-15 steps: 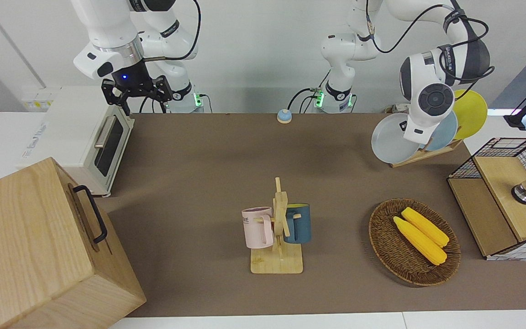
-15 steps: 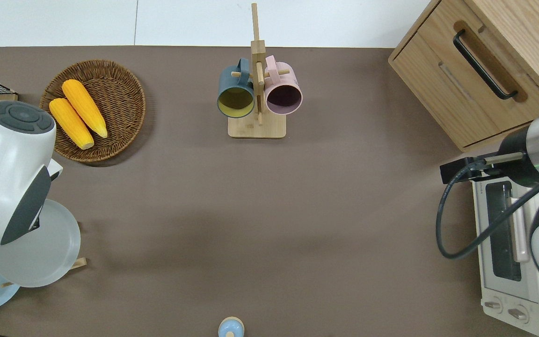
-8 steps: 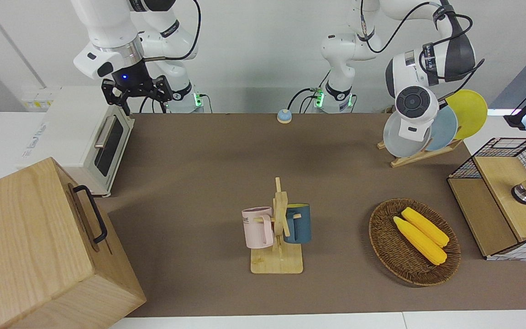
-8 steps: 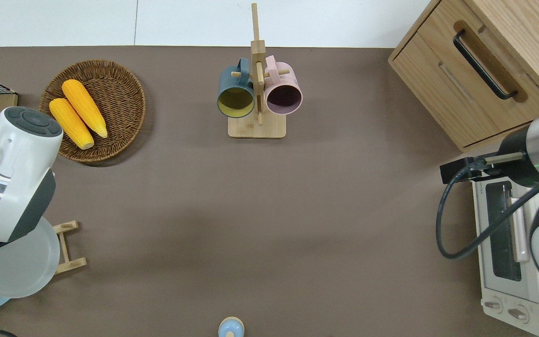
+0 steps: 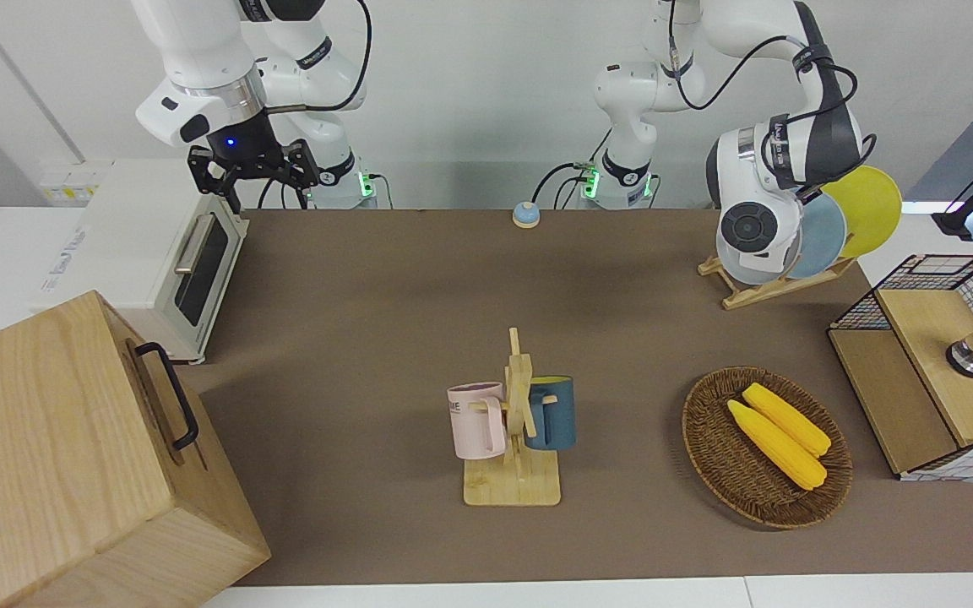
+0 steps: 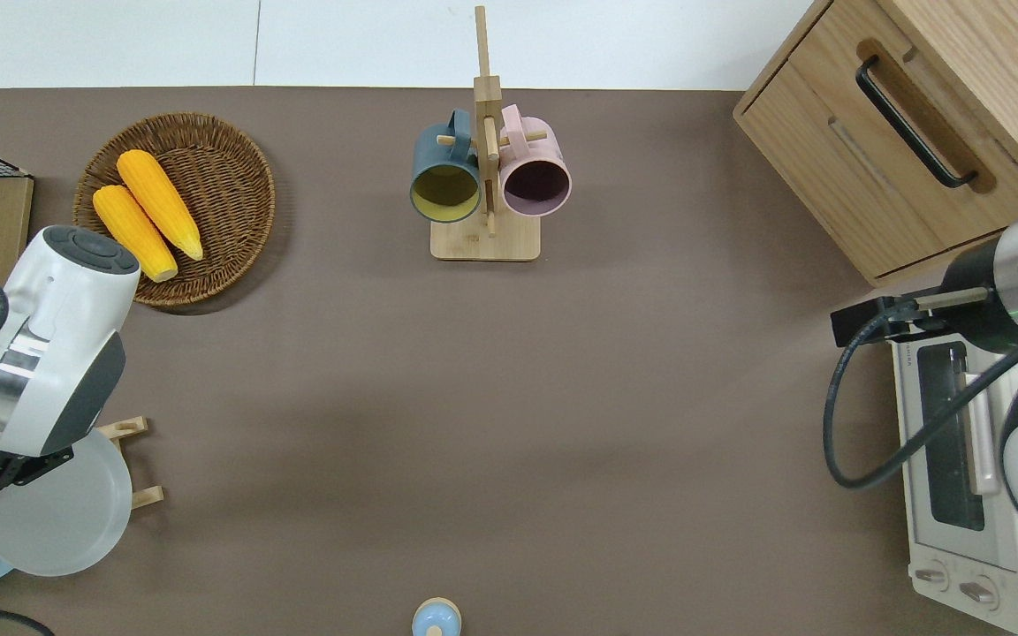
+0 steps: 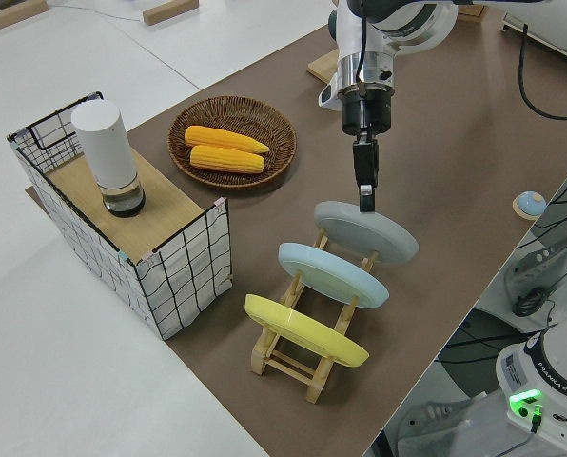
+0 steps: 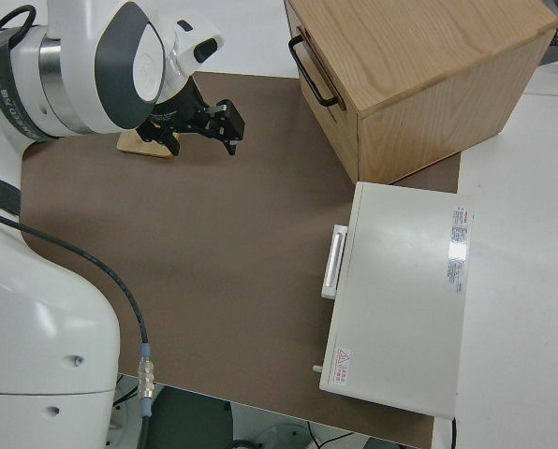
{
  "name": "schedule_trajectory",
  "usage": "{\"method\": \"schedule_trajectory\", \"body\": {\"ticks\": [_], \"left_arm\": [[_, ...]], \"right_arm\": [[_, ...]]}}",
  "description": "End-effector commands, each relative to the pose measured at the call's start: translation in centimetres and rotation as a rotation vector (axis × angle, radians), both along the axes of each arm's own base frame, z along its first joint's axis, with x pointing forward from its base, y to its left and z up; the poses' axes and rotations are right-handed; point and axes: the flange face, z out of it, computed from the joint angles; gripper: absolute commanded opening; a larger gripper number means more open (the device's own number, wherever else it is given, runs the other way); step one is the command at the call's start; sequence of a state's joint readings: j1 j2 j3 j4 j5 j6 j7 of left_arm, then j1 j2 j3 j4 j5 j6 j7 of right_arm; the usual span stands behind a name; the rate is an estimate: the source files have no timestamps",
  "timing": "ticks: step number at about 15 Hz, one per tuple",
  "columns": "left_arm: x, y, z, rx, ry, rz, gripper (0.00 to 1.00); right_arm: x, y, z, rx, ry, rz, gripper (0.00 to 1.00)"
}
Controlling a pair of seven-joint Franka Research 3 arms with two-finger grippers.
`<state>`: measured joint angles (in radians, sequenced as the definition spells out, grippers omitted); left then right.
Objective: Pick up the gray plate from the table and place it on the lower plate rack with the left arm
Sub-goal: 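Lower the upright plate into the rack's lower slot with the left gripper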
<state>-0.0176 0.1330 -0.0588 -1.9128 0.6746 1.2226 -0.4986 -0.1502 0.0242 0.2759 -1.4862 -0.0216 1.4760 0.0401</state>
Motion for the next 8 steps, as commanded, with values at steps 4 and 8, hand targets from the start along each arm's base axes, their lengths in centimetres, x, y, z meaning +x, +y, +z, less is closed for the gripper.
{"method": "schedule_trajectory", "body": {"ticks": [4,8], "left_arm": [[0.7,-1.6,-1.5,-0.075,-0.158,0.099,0.12],[1.1,-2.3,-1.1,-0.128,-0.186,0.105,0.88]], "right_arm": [[-0.2,-0.2,0.4,-0.002,0.002,-0.015,0.983],[-0.2,-0.3,0.4,-0.002,0.004,-0.017,0.983]]}}
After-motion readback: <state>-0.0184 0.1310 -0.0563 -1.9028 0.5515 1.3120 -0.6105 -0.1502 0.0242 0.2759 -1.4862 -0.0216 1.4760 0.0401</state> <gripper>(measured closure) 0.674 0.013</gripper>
